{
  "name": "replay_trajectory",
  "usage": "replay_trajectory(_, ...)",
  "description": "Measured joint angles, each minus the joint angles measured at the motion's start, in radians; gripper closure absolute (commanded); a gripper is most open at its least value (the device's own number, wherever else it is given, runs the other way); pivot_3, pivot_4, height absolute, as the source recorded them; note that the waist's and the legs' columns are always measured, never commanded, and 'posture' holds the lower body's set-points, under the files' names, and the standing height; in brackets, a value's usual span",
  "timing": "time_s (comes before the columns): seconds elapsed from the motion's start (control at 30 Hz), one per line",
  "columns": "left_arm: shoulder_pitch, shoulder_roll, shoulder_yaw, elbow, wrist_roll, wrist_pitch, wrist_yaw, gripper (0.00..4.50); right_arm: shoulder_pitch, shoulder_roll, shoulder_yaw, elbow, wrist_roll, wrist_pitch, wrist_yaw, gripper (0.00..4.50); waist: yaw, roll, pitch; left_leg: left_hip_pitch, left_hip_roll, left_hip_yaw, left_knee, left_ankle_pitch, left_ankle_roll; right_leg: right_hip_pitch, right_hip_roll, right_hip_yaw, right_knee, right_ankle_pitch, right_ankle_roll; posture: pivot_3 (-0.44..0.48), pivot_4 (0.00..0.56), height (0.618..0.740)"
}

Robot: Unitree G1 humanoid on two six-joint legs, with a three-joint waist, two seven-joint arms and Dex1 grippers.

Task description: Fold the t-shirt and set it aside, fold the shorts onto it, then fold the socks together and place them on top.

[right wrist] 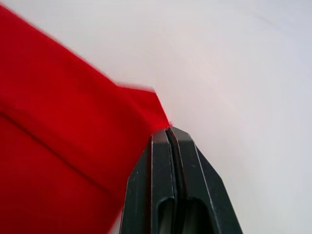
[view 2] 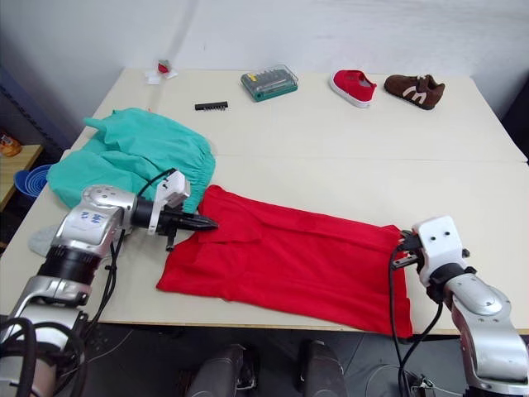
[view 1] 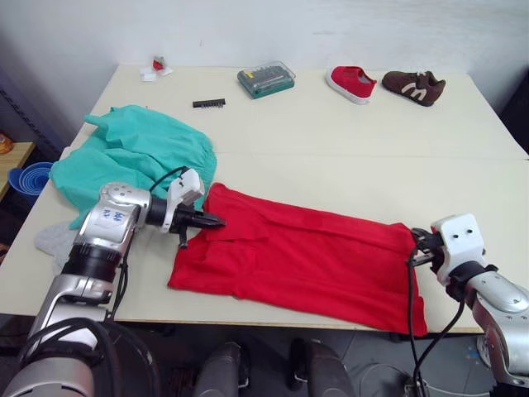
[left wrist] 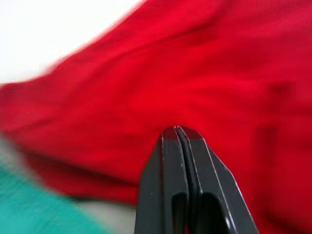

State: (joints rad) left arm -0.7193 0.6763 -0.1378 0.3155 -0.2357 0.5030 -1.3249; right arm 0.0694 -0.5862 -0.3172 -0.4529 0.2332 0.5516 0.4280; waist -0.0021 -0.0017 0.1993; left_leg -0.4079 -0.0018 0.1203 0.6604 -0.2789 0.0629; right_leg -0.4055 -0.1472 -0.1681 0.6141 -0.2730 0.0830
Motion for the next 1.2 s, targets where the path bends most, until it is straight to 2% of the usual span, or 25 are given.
replay_trajectory(0.07,0.003,0.000,0.017,-0.091,-0.044,0.044,-0.004,4.46,-0.020,0.000,0.016,-0.047,0.027,0.004,0.018,4.50,0.009,0.000,0.000,0.000,-0.001,0.000,0.000,0.000,0.000,0.001,0.000,0.001,0.000,0.000,0.000,0.000,0.150,0.740)
replay_trajectory(0.17,0.028,-0.021,0.010,-0.159,-0.038,0.057,0.048,4.46,-0.023,0.009,0.064,-0.067,0.043,0.036,0.021,4.50,0.021,0.000,0.000,0.002,-0.001,0.000,0.000,-0.002,-0.003,0.004,0.000,0.002,-0.001,0.000,0.001,0.000,0.150,0.740)
replay_trajectory(0.3,0.065,-0.043,-0.109,-0.109,0.092,-0.045,0.132,4.46,-0.026,0.010,0.165,-0.033,0.017,0.068,0.016,4.50,0.025,0.000,0.000,0.001,-0.001,0.001,0.000,-0.003,-0.002,0.001,0.000,0.003,-0.001,0.000,0.001,0.000,0.150,0.740)
replay_trajectory(0.4,0.054,-0.044,-0.128,-0.055,0.128,-0.136,0.149,4.46,-0.032,0.007,0.192,0.018,-0.022,0.084,-0.007,4.50,0.028,0.001,-0.001,0.001,-0.001,0.002,0.000,-0.002,-0.002,0.000,0.000,0.004,-0.001,0.000,0.000,0.000,0.150,0.740)
replay_trajectory(0.57,0.046,-0.012,-0.110,-0.007,0.144,-0.185,0.152,4.46,0.000,-0.019,0.121,0.030,-0.038,0.109,-0.025,4.50,0.026,0.000,-0.001,0.003,0.000,0.001,0.000,-0.005,0.002,0.002,0.000,0.004,-0.001,0.001,0.000,0.000,0.150,0.740)
replay_trajectory(0.7,0.101,0.072,-0.035,-0.065,0.059,-0.076,0.069,4.46,0.037,-0.025,0.002,0.012,0.025,0.147,0.008,4.50,0.013,0.001,-0.001,0.001,0.000,0.003,-0.005,-0.001,-0.004,-0.003,0.000,0.004,-0.001,0.000,0.000,0.000,0.150,0.740)
replay_trajectory(0.77,0.103,0.077,-0.009,-0.105,0.012,-0.026,0.052,4.46,0.035,-0.034,-0.019,-0.015,0.048,0.149,0.030,4.50,0.014,0.001,0.000,0.001,-0.001,0.003,-0.007,0.003,-0.001,-0.003,0.000,0.004,-0.001,0.000,-0.001,0.000,0.150,0.740)
replay_trajectory(0.87,0.080,0.068,0.061,-0.166,-0.051,0.049,0.093,3.88,0.037,-0.151,-0.023,-0.050,0.065,0.155,0.106,4.50,0.018,0.000,0.001,0.001,-0.001,0.003,-0.007,0.003,0.000,-0.003,0.000,0.004,-0.002,0.000,0.000,0.000,0.150,0.740)
replay_trajectory(0.9,0.070,0.073,0.098,-0.202,-0.108,0.097,0.077,3.59,0.030,-0.211,-0.031,-0.045,0.068,0.158,0.147,4.50,0.020,-0.001,0.002,0.001,-0.001,0.004,-0.007,0.003,0.000,-0.003,0.000,0.004,-0.002,0.000,0.000,0.000,0.150,0.740)
replay_trajectory(0.97,0.043,0.086,0.141,-0.285,-0.224,0.184,0.025,2.95,-0.013,-0.304,-0.040,-0.011,0.077,0.164,0.215,4.13,0.022,-0.002,0.002,0.001,-0.001,0.004,-0.006,0.003,0.001,-0.002,0.000,0.005,-0.002,0.001,0.000,0.000,0.150,0.740)
replay_trajectory(1.03,0.015,0.087,0.161,-0.347,-0.295,0.234,-0.001,2.31,-0.059,-0.365,-0.037,0.025,0.088,0.165,0.273,3.60,0.024,-0.002,0.002,0.002,-0.002,0.003,-0.006,0.003,0.000,-0.001,0.000,0.005,-0.003,0.001,0.000,0.000,0.150,0.740)
replay_trajectory(1.1,0.009,0.077,0.162,-0.391,-0.342,0.256,-0.009,1.67,-0.116,-0.440,0.013,0.091,0.087,0.150,0.344,2.89,0.024,-0.002,0.002,0.002,-0.002,0.004,-0.007,0.004,0.000,-0.001,0.000,0.005,-0.003,0.001,0.000,0.000,0.150,0.740)
replay_trajectory(1.2,0.014,0.044,0.143,-0.424,-0.361,0.256,-0.002,0.75,-0.229,-0.487,0.100,0.210,0.063,0.133,0.405,1.91,0.025,-0.002,0.002,0.001,-0.002,0.004,-0.007,0.005,0.000,-0.002,0.001,0.005,-0.003,0.001,0.000,0.000,0.150,0.740)
